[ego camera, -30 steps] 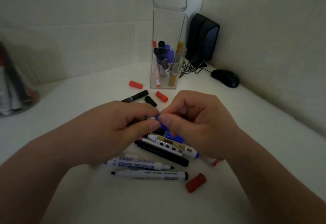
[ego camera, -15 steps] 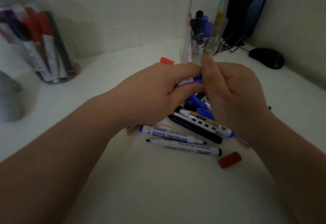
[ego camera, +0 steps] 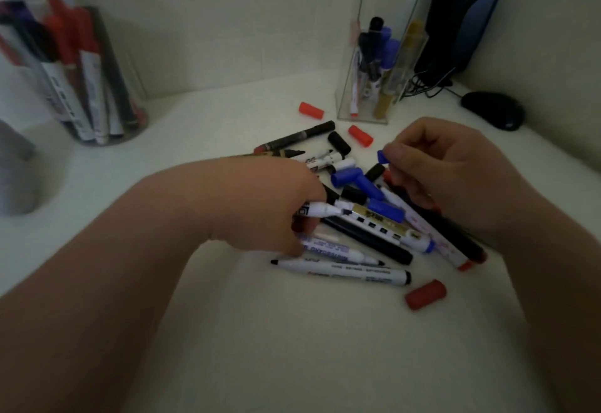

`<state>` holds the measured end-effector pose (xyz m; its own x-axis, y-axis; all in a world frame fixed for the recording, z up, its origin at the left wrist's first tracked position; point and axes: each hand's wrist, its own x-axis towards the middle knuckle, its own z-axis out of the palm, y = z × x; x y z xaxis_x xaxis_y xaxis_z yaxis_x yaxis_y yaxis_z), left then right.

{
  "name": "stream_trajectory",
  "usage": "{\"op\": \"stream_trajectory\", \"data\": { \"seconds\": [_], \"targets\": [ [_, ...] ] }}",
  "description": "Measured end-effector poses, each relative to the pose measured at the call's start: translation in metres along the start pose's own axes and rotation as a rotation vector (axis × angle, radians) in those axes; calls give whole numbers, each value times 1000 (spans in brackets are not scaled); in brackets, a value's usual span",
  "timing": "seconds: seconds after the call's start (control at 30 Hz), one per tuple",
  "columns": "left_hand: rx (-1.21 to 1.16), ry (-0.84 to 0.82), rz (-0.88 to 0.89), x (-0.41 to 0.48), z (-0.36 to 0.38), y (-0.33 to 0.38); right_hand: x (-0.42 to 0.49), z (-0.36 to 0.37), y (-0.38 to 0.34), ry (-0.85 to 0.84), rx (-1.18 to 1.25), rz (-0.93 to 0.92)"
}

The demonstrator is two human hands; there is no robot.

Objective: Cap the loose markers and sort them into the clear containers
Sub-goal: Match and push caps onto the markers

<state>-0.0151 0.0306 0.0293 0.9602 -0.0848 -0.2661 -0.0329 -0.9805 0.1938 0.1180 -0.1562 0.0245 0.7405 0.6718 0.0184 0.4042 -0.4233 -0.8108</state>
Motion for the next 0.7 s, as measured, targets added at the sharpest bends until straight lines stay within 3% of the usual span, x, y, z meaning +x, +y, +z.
{"op": "stream_trajectory", "data": {
  "seconds": [0.23, 0.33, 0.47, 0.53, 0.6, 0.7],
  "targets": [
    [11, 27, 39, 9, 12, -2, 1, -3, 5, -15, -31, -38],
    [-67, 61, 65, 7, 11, -15, 5, -20, 11, 108, 131, -81],
    [-219, 169, 70, -1, -3, -31, 16, -55, 28, 359, 549, -49],
    [-289, 238, 47, -1, -8, -35, 20, -67, 35, 438, 594, -10],
    [-378, 287, 42, 2, -8, -36, 23, -71, 42, 436, 558, 6],
    [-538, 339, 43, 6, -4, -32, 22, -60, 42, 287, 544, -25]
  ]
}}
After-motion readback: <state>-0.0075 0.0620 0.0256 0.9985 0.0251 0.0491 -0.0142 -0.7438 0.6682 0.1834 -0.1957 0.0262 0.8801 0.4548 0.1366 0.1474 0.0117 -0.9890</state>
